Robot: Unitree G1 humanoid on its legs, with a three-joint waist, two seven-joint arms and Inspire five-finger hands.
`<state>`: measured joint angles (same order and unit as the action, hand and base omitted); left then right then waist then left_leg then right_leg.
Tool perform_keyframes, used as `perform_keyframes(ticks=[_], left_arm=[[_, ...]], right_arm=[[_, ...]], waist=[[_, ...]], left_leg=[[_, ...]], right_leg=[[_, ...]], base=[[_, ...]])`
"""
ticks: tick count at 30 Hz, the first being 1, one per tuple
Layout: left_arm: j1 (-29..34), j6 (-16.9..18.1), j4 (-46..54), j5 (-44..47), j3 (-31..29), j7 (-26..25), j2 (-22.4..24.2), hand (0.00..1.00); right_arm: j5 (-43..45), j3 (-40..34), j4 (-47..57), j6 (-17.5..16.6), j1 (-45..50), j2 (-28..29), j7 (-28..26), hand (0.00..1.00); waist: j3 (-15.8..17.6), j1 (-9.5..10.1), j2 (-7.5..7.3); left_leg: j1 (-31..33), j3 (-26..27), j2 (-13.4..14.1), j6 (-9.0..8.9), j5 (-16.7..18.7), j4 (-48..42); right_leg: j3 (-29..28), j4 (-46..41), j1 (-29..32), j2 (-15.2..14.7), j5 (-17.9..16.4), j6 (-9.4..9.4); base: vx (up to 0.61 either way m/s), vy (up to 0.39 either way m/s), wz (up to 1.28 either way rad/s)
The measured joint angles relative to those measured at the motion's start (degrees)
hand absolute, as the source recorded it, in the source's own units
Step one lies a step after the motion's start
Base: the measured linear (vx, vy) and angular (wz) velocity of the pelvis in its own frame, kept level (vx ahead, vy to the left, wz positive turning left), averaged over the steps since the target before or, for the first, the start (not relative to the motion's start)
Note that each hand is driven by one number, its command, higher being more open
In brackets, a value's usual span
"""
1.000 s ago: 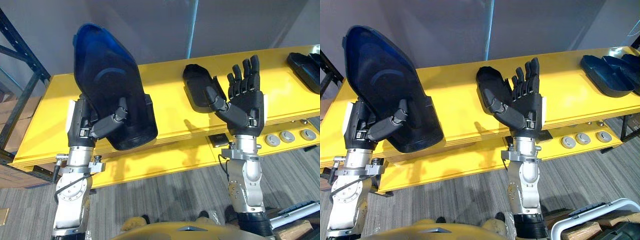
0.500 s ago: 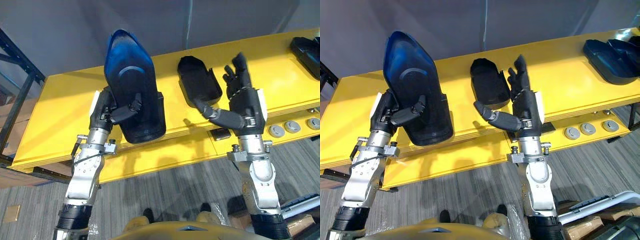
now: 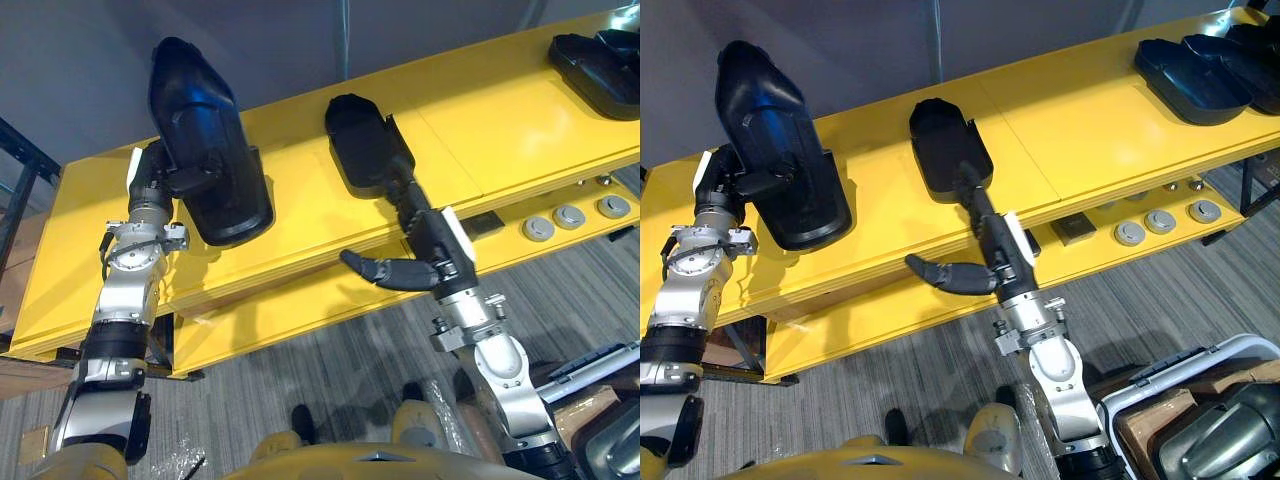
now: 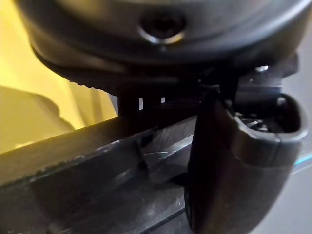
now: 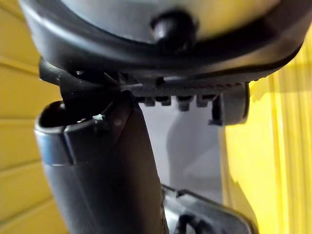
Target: Walk over and take three plastic housings, then place them on the shelf
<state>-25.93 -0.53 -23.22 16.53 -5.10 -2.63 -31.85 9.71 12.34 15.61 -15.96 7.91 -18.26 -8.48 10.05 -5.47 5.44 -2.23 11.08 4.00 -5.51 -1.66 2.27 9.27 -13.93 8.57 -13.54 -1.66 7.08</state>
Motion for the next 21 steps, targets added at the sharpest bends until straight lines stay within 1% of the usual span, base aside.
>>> perform_keyframes(ticks=[4,7,10,11,12,14,16,17,18,20,21], left_arm=[[-3.2,-1.1,-3.4,1.4,0.0,1.6,-0.3,0.00],[-3.6,-1.1,-4.8,1.7,0.0,2.0,-0.4,0.00],[-3.8,-1.4,-6.1,2.1,0.4,3.2,-0.4,0.00],[-4.1,-2.2,-6.2,3.4,0.4,3.5,-0.4,0.00],[-4.2,-2.2,-6.1,3.8,0.4,3.7,-0.4,0.00],[-5.6,-2.2,-6.2,4.7,0.4,4.0,-0.3,0.00],[-6.4,-2.2,-6.2,4.7,0.4,4.0,-0.3,0.00],[-7.2,-2.2,-6.2,4.7,0.4,3.9,-0.2,1.00],[-7.8,-2.1,-6.1,4.7,0.4,3.8,0.0,1.00],[-8.1,-2.1,-6.1,4.7,0.8,3.3,0.0,1.00],[-8.2,-2.1,-6.1,4.7,1.0,2.8,0.0,1.00]], right_arm=[[-0.1,1.3,0.0,0.0,-0.3,-0.2,0.1,1.00],[-0.1,1.6,0.0,0.0,-1.7,-0.8,0.5,1.00],[-0.1,1.8,0.8,0.0,-3.4,-1.9,0.5,1.00],[0.1,1.8,1.8,0.0,-4.7,-2.4,0.6,1.00],[0.3,1.8,2.3,0.0,-5.3,-2.4,0.6,1.00],[1.1,2.3,4.5,0.0,-7.2,-2.3,0.8,1.00],[2.0,3.1,6.4,0.0,-8.2,-2.3,1.1,1.00],[2.0,3.9,7.9,0.0,-9.2,-2.4,1.4,1.00],[2.0,4.7,8.9,0.0,-9.5,-2.3,1.6,1.00],[2.0,5.8,9.3,0.0,-9.9,-2.4,1.6,1.00],[2.0,6.5,9.3,0.0,-9.9,-2.4,1.7,1.00]], waist=[[1.0,0.07,0.38],[1.5,-0.16,0.68],[1.8,-0.18,0.66],[3.0,-0.28,0.68],[3.2,-0.27,0.66],[4.8,-0.23,0.49],[4.9,-0.51,0.50],[5.6,-0.63,0.55],[5.8,-0.79,0.57],[5.8,-0.85,0.55],[5.8,-0.86,0.55]], left_leg=[[0.1,0.0,-0.4,0.02,-0.1,0.0],[0.1,0.0,-0.4,0.02,-0.1,-0.2],[1.0,0.1,-0.7,0.00,-0.1,-0.8],[1.3,0.1,-0.8,-0.04,-0.1,-1.3],[1.6,0.1,-0.9,-0.04,-0.1,-1.5],[2.3,0.1,-0.8,-0.19,0.2,-2.4],[3.9,0.6,-0.5,-0.11,1.1,-3.5],[4.4,2.3,0.0,0.07,1.2,-4.1],[4.9,4.1,0.6,0.10,1.2,-4.8],[5.3,4.6,0.6,-0.11,1.0,-5.2],[5.3,4.6,0.5,0.17,0.8,-5.2]], right_leg=[[-0.2,-1.1,0.6,-0.5,-0.3,0.10],[-0.3,-1.3,0.6,-0.6,-0.4,0.07],[-0.6,-3.4,2.2,-1.1,-1.4,0.06],[-0.8,-4.5,2.8,-1.4,-1.7,0.04],[-0.9,-5.0,3.2,-1.5,-1.9,0.01],[-0.9,-6.4,3.9,-1.9,-2.4,0.03],[-0.8,-7.3,5.1,-2.3,-2.7,0.11],[-0.7,-7.5,5.3,-2.5,-2.7,0.12],[-0.4,-7.6,5.5,-2.7,-2.7,0.14],[-0.3,-7.8,5.7,-2.9,-2.7,0.15],[-0.4,-7.8,5.7,-3.1,-2.7,0.16]], base=[[0.00,0.000,0.00],[0.00,0.000,0.00],[-0.01,-0.005,0.01],[-0.04,-0.017,0.03],[-0.06,-0.023,0.04],[-0.08,-0.027,0.06],[-0.06,-0.025,0.12],[-0.05,-0.022,0.16],[-0.03,-0.017,0.14],[0.00,-0.009,0.07],[0.00,0.000,0.00]])
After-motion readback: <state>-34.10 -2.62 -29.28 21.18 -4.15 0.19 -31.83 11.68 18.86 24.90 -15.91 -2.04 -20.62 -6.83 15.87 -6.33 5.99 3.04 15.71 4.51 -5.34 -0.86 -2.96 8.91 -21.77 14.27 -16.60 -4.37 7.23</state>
